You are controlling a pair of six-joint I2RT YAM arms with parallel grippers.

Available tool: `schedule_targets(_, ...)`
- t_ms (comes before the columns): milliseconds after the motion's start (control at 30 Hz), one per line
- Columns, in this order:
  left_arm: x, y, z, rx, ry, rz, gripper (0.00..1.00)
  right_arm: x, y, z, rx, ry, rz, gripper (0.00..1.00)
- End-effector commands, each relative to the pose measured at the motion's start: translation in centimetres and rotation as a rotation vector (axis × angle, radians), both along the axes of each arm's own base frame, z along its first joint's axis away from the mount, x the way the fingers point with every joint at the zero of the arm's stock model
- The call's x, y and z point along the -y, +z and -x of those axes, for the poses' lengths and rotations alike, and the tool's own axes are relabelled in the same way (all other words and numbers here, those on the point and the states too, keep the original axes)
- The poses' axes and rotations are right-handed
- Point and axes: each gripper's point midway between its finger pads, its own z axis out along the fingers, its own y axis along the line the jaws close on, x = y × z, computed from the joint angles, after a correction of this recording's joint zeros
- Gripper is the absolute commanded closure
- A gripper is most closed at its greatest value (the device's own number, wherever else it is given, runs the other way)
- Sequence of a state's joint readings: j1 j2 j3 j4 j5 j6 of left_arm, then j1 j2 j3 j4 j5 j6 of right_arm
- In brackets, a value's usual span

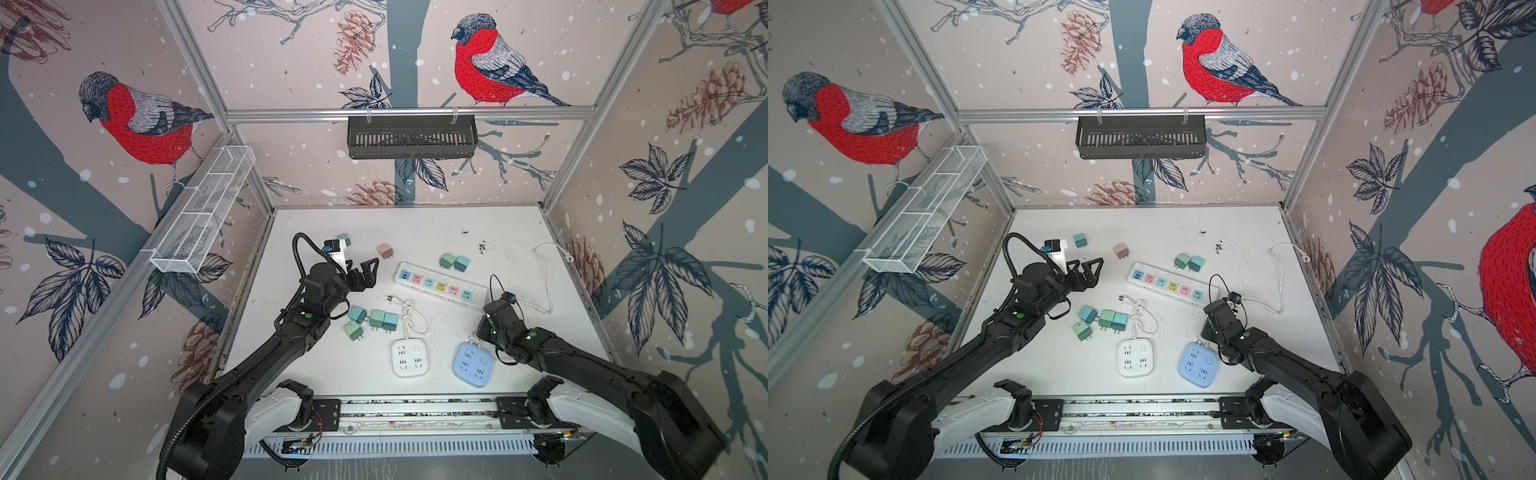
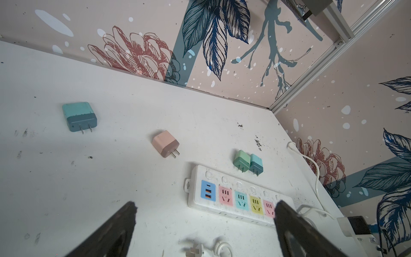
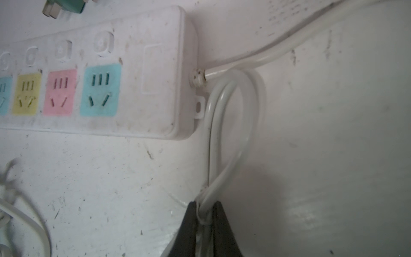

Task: Insert the plug

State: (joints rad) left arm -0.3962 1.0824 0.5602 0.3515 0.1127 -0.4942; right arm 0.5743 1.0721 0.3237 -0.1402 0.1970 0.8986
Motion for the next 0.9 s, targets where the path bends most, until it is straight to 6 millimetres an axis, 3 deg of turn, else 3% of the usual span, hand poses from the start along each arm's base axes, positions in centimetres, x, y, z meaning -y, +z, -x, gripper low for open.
schedule_targets(0, 0.1, 0.6, -0.2, 0.010, 0.000, 0.000, 0.04, -0.9, -0.3, -0.6, 0.005, 0.075, 0.009, 0.92)
schedule_targets(267, 0.3, 0.9, -0.1, 0.014, -0.013, 0.004, 0.04, -1.7, -0.7, -4.1, 0.009, 0.103, 0.078, 0.96)
schedule_targets(433, 0.4, 0.8, -0.1, 0.014, -0.018, 0.004, 0.04, -2.6, -0.3, -5.3, -0.007, 0.124, 0.109, 0.96)
schedule_targets(500, 0.4, 0.6, -0.2, 0.005, -0.014, 0.000, 0.03, -2.4, 0.4, -5.6, 0.015, 0.109, 0.140, 0.80)
schedule_targets(667, 0.9, 0.0, -0.5, -0.013, -0.037, 0.004, 0.04, -1.3, 4.0, -6.3, 0.107, 0.058, 0.171, 0.55)
schedule_targets(867, 1.0, 0.4, -0.3, 0.012, -0.046, 0.005, 0.04, -0.6, 8.8, -6.4, 0.249, -0.001, 0.108, 0.39)
